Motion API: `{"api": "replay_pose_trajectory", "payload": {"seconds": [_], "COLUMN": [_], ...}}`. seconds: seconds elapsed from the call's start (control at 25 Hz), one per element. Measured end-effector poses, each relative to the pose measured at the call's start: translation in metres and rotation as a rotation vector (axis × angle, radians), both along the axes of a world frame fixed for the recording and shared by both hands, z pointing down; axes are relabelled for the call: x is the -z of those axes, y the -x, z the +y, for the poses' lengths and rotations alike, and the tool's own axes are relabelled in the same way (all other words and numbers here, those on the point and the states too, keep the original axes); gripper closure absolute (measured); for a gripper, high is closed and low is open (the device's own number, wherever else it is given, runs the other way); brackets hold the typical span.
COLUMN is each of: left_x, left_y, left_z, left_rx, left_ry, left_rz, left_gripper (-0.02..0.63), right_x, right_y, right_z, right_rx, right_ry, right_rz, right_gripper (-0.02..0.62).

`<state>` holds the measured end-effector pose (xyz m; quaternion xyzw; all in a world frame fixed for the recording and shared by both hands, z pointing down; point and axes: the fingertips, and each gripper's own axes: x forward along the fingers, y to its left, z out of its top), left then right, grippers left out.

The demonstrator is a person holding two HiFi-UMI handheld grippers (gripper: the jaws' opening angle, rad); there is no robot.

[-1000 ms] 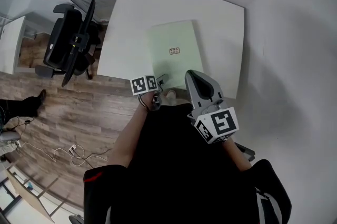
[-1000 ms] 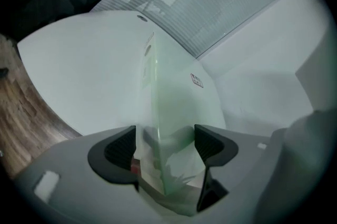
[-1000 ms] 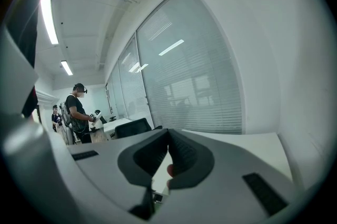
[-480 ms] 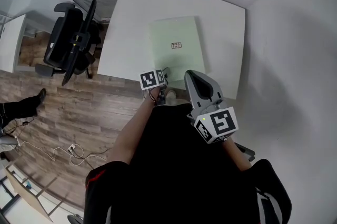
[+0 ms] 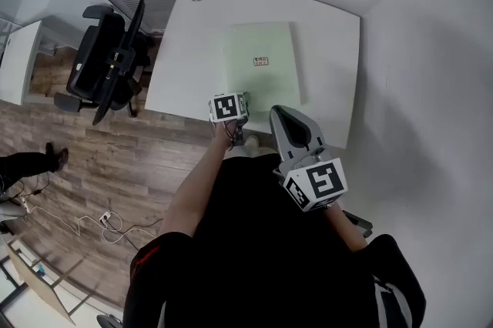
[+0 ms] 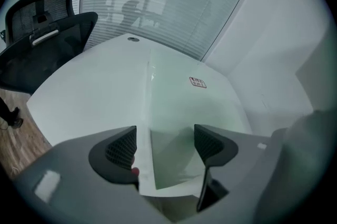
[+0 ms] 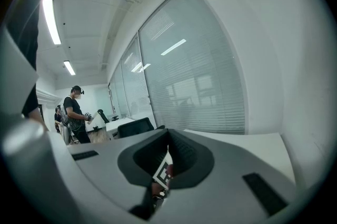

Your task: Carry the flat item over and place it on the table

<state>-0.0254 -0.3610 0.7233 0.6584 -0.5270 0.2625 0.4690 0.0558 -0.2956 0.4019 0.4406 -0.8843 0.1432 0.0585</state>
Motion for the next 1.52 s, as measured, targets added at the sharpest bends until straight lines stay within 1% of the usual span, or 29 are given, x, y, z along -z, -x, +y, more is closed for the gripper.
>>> {"api": "replay_pose_trajectory", "payload": {"seconds": [0.12, 0.28, 0.36, 0.44, 0.6, 0.72, 0.8, 0.88, 1.0, 1.2, 1.28, 1.4, 1.52], "left_x": [0.003, 0.011, 0.017, 0.027, 0.062, 0.096, 0.123, 0.15, 0.187, 0.245, 0.268, 0.303, 0.33], "left_y": [0.003, 0.01, 0.013, 0.014, 0.017, 0.019, 0.017, 0.014, 0.009, -0.006, -0.011, -0.009, -0.005], "left_z": [0.005, 0.017, 0.026, 0.032, 0.034, 0.036, 0.04, 0.043, 0.048, 0.061, 0.066, 0.073, 0.077], "left_rx": [-0.022, -0.075, -0.085, -0.092, -0.093, -0.08, -0.079, -0.081, -0.088, -0.117, -0.132, -0.133, -0.116], "left_ry": [-0.014, -0.064, -0.09, -0.135, -0.25, -0.323, -0.38, -0.442, -0.527, -0.647, -0.707, -0.822, -0.92], "left_rz": [-0.014, -0.073, -0.085, -0.08, -0.057, -0.041, -0.029, -0.016, 0.019, 0.15, 0.193, 0.218, 0.207], "left_gripper": [0.271, 0.334, 0.362, 0.388, 0.403, 0.474, 0.528, 0.568, 0.597, 0.601, 0.601, 0.601, 0.601], "right_x": [-0.001, 0.0, 0.0, -0.001, 0.0, 0.002, 0.004, 0.005, 0.004, 0.006, 0.008, 0.011, 0.017], "right_y": [-0.001, 0.0, -0.002, -0.005, -0.006, -0.003, -0.003, -0.005, -0.006, -0.007, -0.006, -0.005, -0.004], "right_z": [0.001, 0.002, 0.004, 0.007, 0.008, 0.01, 0.014, 0.017, 0.02, 0.023, 0.024, 0.027, 0.028], "right_rx": [0.001, -0.004, -0.009, -0.019, -0.024, -0.02, -0.022, -0.033, -0.049, -0.067, -0.075, -0.082, -0.085], "right_ry": [-0.002, -0.005, -0.009, -0.008, -0.01, -0.016, -0.016, -0.015, -0.017, -0.025, -0.038, -0.061, -0.079], "right_rz": [-0.005, -0.014, -0.021, -0.03, -0.043, -0.044, -0.046, -0.056, -0.058, -0.051, -0.048, -0.049, -0.046], "right_gripper": [0.594, 0.594, 0.594, 0.594, 0.594, 0.594, 0.594, 0.594, 0.594, 0.594, 0.594, 0.594, 0.594]}}
